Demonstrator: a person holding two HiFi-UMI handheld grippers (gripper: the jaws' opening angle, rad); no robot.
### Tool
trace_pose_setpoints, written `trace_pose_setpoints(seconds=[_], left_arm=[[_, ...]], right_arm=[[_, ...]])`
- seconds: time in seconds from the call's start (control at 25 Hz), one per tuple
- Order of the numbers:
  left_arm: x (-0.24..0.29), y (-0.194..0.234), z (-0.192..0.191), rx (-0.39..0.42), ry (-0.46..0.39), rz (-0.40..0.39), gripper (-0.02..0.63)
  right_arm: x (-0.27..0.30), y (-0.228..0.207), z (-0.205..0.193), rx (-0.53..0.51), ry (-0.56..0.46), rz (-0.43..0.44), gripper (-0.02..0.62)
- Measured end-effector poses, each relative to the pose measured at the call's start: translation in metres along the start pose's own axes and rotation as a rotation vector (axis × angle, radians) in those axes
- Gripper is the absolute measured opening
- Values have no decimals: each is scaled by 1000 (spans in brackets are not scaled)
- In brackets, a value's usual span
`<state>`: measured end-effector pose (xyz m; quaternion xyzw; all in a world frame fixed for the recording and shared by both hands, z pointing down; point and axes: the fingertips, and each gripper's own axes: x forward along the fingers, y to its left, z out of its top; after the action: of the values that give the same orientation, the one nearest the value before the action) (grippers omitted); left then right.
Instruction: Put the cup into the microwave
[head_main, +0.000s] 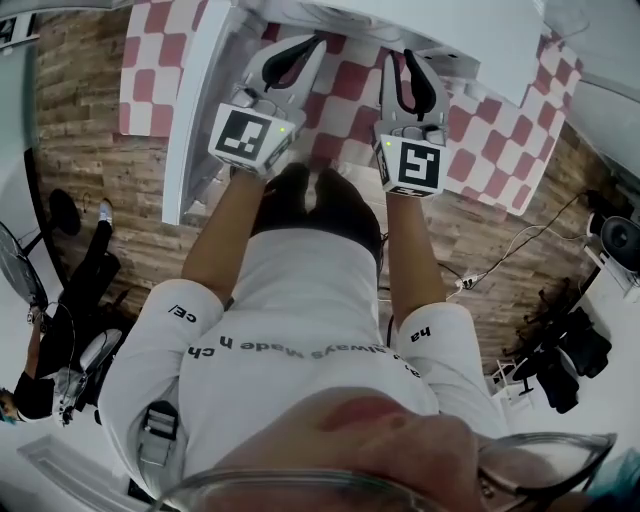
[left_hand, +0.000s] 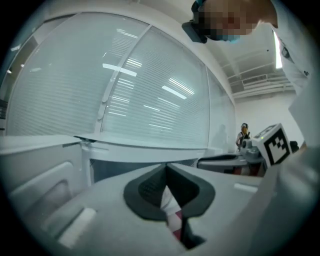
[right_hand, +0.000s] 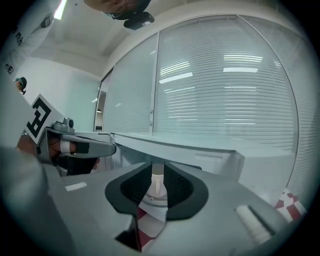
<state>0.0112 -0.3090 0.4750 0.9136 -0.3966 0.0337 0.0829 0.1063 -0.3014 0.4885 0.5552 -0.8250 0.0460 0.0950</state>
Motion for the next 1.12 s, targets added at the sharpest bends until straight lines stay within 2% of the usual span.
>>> trace_pose_setpoints(seconds=[0.16, 0.48, 0.8, 1.12], left_arm=[[-10, -11, 24, -20, -12, -1, 3], [-33, -37, 77, 6, -38, -32, 3], [-67, -60, 116, -5, -51, -56, 3], [-94, -88, 155, -2, -84, -95, 3]], right_arm=[[-20, -1, 25, 3, -6, 6, 67], [-57, 10, 82, 24, -49, 26, 63], [-100, 21, 118, 5, -23, 52, 60], [-137, 37, 162, -8, -51, 87, 55]])
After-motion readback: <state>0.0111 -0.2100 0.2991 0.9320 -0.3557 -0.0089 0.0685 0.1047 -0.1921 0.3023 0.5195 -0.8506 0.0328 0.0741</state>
